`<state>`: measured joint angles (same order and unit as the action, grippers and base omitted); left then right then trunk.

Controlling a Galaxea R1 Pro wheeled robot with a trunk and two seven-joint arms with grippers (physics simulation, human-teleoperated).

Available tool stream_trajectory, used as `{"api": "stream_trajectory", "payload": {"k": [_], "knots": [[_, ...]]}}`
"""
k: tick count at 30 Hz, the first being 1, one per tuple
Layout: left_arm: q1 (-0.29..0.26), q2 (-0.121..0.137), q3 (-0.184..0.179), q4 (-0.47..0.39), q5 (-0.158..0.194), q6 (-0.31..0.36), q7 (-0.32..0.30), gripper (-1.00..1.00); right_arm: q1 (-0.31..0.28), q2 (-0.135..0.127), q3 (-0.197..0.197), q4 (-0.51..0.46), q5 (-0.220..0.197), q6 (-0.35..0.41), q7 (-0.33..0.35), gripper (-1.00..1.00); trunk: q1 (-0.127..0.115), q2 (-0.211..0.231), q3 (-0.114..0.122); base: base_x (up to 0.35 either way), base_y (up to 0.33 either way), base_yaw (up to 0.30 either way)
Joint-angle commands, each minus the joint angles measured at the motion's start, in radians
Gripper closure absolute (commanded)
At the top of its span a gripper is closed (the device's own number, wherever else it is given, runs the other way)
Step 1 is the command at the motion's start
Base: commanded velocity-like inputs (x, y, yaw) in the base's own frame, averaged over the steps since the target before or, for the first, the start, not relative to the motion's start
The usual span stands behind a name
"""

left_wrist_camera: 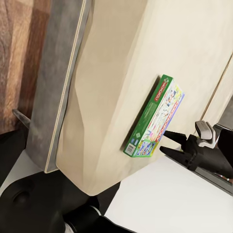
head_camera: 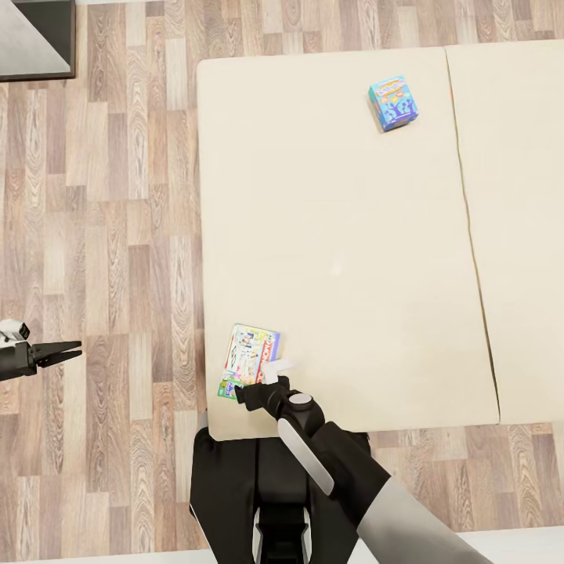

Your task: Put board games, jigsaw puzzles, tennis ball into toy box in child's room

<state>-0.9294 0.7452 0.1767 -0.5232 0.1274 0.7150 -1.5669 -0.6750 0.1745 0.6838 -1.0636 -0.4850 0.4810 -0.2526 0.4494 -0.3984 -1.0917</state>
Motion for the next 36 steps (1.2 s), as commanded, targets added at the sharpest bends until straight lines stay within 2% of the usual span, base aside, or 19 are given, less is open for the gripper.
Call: {"api": "stream_trajectory", "payload": {"k": [1, 36], "knots": [[0.0, 0.0, 0.0, 0.0, 0.0, 0.011, -0.004, -1.0, 0.0, 0.0, 0.002, -0.001, -0.01, 0.002, -0.01, -1.0, 0.001, -0.002, -0.001, 0.0, 0.0, 0.0], [0.0, 0.0, 0.0, 0.0, 0.0, 0.011, -0.004, -1.0, 0.0, 0.0, 0.002, -0.002, -0.009, 0.002, -0.01, -1.0, 0.001, -0.002, -0.001, 0.0, 0.0, 0.0]]}}
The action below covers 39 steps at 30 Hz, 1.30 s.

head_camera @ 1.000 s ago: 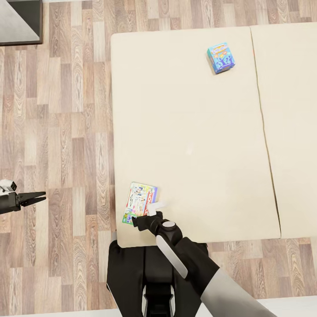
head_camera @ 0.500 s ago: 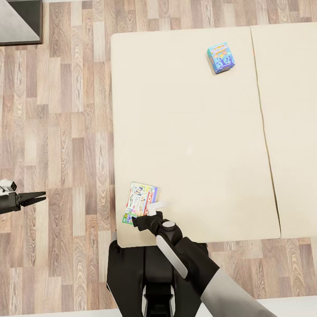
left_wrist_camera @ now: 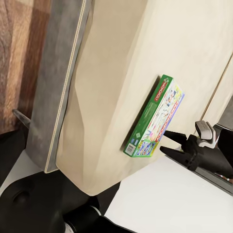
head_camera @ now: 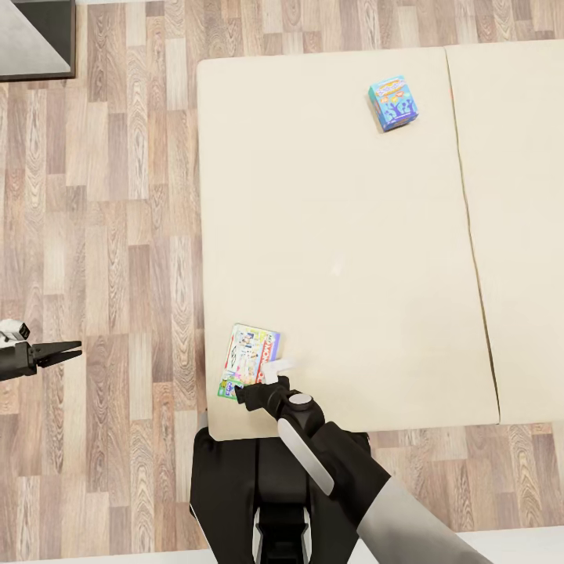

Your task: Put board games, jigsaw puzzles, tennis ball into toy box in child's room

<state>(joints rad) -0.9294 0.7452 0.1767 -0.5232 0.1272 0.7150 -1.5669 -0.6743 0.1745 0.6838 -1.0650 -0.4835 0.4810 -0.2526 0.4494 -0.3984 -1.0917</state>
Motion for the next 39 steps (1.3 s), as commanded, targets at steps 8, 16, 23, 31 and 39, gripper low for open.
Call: {"api": "stream_trajectory", "payload": {"k": [8, 16, 23, 31, 39], "knots": [[0.0, 0.0, 0.0, 0.0, 0.0, 0.011, -0.004, -1.0, -0.001, 0.0, 0.002, -0.001, -0.011, 0.002, -0.01, -1.0, 0.001, -0.002, -0.001, 0.0, 0.003, 0.0], [0.0, 0.0, 0.0, 0.0, 0.0, 0.011, -0.004, -1.0, -0.001, 0.0, 0.002, -0.001, -0.011, 0.002, -0.01, -1.0, 0.001, -0.002, -0.001, 0.0, 0.033, 0.0], [0.0, 0.0, 0.0, 0.0, -0.001, 0.011, -0.004, -1.0, -0.001, 0.0, 0.002, -0.001, -0.011, 0.002, -0.01, -1.0, 0.001, -0.002, -0.001, 0.0, 0.027, 0.0], [0.0, 0.0, 0.0, 0.0, -0.001, 0.011, -0.004, -1.0, -0.001, 0.0, 0.003, -0.001, -0.011, 0.002, -0.01, -1.0, 0.001, -0.002, -0.001, 0.0, 0.03, 0.0], [0.0, 0.0, 0.0, 0.0, 0.0, 0.011, -0.004, -1.0, -0.001, 0.0, 0.005, -0.001, -0.011, 0.002, -0.01, -1.0, 0.001, -0.002, -0.001, 0.0, 0.001, 0.0]]}}
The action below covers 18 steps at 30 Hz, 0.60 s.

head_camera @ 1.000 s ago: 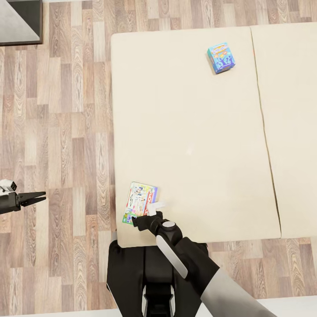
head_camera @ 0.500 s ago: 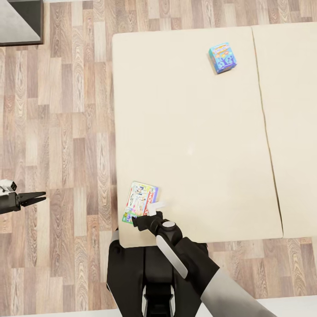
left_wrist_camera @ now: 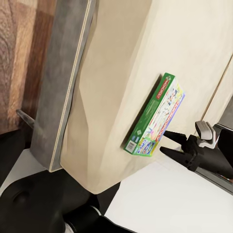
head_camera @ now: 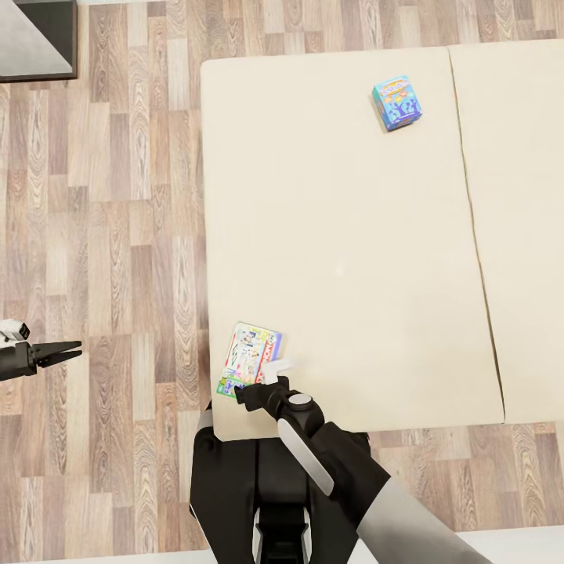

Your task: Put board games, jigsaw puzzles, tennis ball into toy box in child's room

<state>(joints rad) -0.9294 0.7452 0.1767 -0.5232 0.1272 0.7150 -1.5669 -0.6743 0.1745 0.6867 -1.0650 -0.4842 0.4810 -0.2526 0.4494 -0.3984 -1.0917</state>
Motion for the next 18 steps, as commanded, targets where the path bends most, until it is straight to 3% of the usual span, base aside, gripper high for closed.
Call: {"api": "stream_trajectory", "payload": {"k": [1, 18], "knots": [[0.0, 0.0, 0.0, 0.0, 0.0, 0.011, -0.004, -1.0, -0.001, 0.0, 0.002, -0.001, -0.01, 0.002, -0.01, -1.0, 0.001, -0.002, -0.001, 0.0, 0.0, 0.0], [0.0, 0.0, 0.0, 0.0, -0.001, 0.011, -0.004, -1.0, -0.001, 0.0, 0.004, -0.001, -0.01, 0.002, -0.01, -1.0, 0.001, -0.002, -0.001, -0.006, 0.003, 0.0]]}}
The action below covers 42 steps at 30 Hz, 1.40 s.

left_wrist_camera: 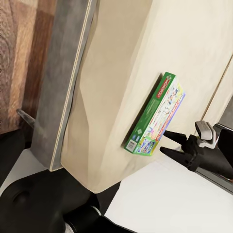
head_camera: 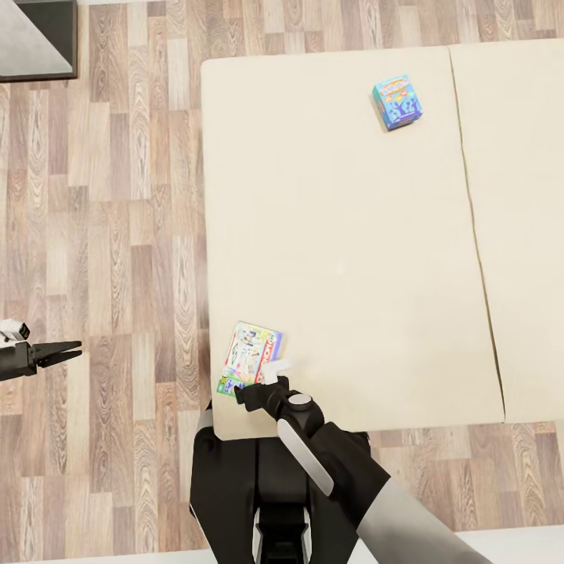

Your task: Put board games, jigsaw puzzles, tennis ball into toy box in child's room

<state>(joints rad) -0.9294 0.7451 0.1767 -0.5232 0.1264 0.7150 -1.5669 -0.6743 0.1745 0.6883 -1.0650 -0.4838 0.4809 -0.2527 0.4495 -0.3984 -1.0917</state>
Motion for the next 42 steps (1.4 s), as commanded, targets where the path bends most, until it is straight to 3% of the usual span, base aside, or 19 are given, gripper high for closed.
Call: {"api": "stream_trajectory", "payload": {"k": [1, 42], "knots": [[0.0, 0.0, 0.0, 0.0, 0.0, 0.011, -0.004, -1.0, -0.001, 0.0, 0.002, -0.001, -0.01, 0.002, -0.01, -1.0, 0.001, -0.002, -0.001, -0.064, 0.056, 0.0], [0.0, 0.0, 0.0, 0.0, 0.0, 0.011, -0.004, -1.0, 0.0, 0.0, 0.003, -0.001, -0.01, 0.002, -0.01, -1.0, 0.001, -0.002, -0.001, -0.008, 0.022, 0.0]]}}
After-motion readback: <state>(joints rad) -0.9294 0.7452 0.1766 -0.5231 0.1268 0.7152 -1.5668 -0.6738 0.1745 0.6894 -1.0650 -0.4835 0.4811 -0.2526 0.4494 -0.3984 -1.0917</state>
